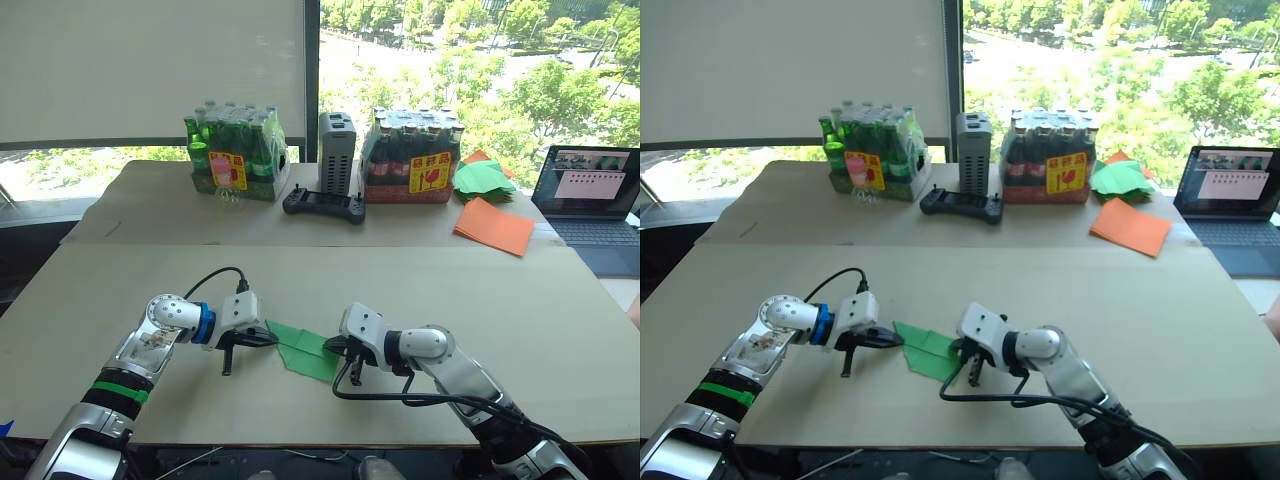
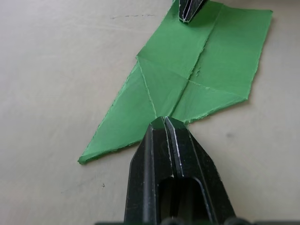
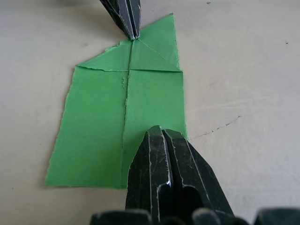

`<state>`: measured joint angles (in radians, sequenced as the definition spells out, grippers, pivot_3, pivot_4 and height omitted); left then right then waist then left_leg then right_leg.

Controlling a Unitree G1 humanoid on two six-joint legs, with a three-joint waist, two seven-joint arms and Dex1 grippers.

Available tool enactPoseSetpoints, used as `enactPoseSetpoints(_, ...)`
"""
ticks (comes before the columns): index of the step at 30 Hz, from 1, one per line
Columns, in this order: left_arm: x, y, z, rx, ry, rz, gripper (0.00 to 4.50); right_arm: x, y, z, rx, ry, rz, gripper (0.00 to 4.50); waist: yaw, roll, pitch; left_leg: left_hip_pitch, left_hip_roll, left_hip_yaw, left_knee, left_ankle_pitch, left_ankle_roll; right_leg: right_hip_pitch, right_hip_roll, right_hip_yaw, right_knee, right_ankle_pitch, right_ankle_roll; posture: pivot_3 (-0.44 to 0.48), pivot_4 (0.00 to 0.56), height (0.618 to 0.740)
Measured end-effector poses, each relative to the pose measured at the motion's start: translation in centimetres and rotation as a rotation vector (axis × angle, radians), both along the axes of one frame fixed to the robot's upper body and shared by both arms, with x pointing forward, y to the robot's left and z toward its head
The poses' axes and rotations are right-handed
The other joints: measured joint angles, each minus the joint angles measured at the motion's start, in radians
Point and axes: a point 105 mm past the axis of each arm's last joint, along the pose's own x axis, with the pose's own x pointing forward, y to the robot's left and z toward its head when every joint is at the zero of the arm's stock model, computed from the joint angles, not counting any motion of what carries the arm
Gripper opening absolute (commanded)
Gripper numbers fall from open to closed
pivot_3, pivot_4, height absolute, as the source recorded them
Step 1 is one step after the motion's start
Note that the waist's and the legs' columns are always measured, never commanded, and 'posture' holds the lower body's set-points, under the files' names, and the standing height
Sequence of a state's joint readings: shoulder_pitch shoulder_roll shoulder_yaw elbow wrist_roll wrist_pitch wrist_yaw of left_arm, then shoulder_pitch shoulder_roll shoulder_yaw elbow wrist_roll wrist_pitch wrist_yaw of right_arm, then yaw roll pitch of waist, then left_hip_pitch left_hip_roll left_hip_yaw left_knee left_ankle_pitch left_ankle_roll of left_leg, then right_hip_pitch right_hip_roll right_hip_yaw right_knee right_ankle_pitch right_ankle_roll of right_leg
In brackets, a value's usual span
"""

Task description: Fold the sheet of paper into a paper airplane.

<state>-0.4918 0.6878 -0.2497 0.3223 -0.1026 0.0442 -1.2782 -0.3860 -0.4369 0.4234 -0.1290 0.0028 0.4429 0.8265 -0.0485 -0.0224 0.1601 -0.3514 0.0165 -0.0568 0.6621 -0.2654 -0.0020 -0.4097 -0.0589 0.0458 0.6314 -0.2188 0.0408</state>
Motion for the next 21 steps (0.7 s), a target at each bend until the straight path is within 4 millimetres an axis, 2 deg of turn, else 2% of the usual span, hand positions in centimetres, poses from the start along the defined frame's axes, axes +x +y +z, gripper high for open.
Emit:
enactPoseSetpoints(7,-0.1,0.3,0.1,-0.011,0.011,0.024,0.00,0.0,0.0,0.1,-0.001,0.001,0.000,0.03,0.000,0.000,0.000,0.000,0.000,0.000,0.000,0.000,0.000,0.000,0.000,0.000,0.000,0.000,0.000,0.000,0.150,0.740)
enactPoseSetpoints(12,-0.8,1.5,0.4,-0.001,0.028,0.073,0.00,-0.2,0.1,0.4,0.011,0.002,0.000,0.03,-0.001,0.000,0.000,-0.006,0.000,0.000,-0.001,0.000,0.000,-0.007,0.000,0.000,0.001,0.000,0.000,0.000,0.150,0.740)
enactPoseSetpoints(15,-1.3,2.0,0.8,-0.028,0.050,0.116,0.00,-0.2,0.2,0.7,0.036,0.009,-0.010,0.03,0.000,0.000,0.001,-0.012,0.000,0.000,-0.001,0.000,0.000,-0.014,0.000,0.001,0.002,0.005,-0.008,0.000,0.150,0.740)
enactPoseSetpoints(18,-1.9,1.5,1.9,-0.087,0.069,0.135,0.00,-0.2,0.4,1.5,0.083,0.016,-0.033,0.03,0.005,-0.001,0.002,-0.017,0.000,-0.001,0.000,0.000,-0.001,-0.018,0.000,-0.001,0.001,0.005,-0.009,0.000,0.150,0.740)
enactPoseSetpoints(21,-2.8,0.4,3.9,-0.190,0.088,0.135,0.00,-0.4,0.7,3.4,0.163,0.017,-0.060,0.93,0.006,-0.001,0.003,-0.018,0.000,-0.001,0.000,0.000,-0.001,-0.018,-0.001,-0.001,0.000,0.005,-0.008,0.000,0.150,0.740)
